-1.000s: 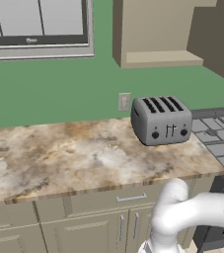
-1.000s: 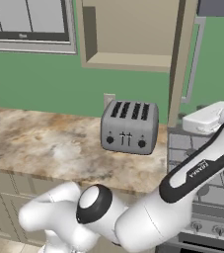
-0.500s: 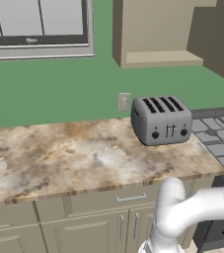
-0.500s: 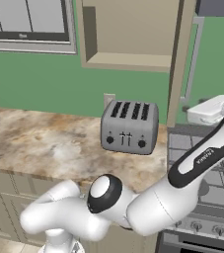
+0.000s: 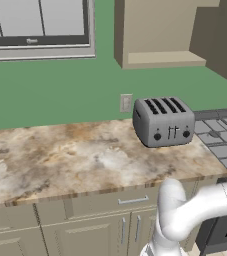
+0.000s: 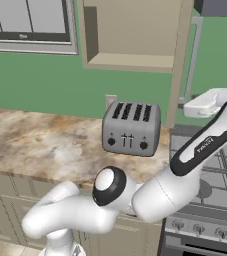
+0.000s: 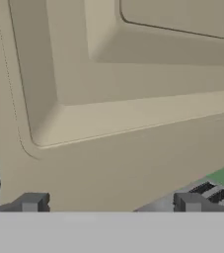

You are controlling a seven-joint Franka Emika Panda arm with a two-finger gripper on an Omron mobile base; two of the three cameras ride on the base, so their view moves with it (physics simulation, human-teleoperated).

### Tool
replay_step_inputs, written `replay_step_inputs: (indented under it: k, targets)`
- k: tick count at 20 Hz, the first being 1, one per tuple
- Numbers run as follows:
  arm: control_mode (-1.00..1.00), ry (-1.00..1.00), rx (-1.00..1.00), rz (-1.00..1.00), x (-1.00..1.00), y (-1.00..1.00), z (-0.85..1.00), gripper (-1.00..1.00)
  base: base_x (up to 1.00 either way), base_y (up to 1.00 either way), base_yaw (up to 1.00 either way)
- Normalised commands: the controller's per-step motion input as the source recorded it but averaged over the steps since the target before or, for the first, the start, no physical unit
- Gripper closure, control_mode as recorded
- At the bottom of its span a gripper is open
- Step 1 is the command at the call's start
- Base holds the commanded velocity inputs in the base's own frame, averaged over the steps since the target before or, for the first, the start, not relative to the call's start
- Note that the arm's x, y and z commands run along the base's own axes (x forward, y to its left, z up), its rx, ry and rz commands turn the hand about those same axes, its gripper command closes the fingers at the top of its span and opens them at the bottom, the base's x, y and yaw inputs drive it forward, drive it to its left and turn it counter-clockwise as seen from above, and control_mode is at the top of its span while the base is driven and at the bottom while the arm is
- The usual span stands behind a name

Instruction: Open the cabinet. Pick the spray and place it next to the sink. Then close the cabinet.

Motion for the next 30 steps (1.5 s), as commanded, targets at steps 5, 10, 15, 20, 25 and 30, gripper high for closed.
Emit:
replay_step_inputs:
  k: [5,10,15,20,25,30]
  targets:
    - [-1.0,0.0,-0.11,0.0,-0.65,0.96,0.1,-1.0,0.0,0.0,0.0]
    - [-1.0,-0.02,-0.13,0.0,-0.79,0.98,0.18,-1.0,0.0,0.0,0.0]
    - [-1.0,-0.15,-0.2,-0.05,-0.09,1.0,0.26,-1.0,0.0,0.0,0.0]
    - [-1.0,-0.23,-0.24,-0.2,0.37,1.0,0.15,-1.0,0.0,0.0,0.0]
    - [-1.0,-0.32,-0.07,-0.32,0.29,0.95,-0.06,-1.0,0.0,0.0,0.0]
    - [-1.0,-0.28,0.13,-0.47,0.0,0.41,-0.61,-1.0,0.0,0.0,0.0]
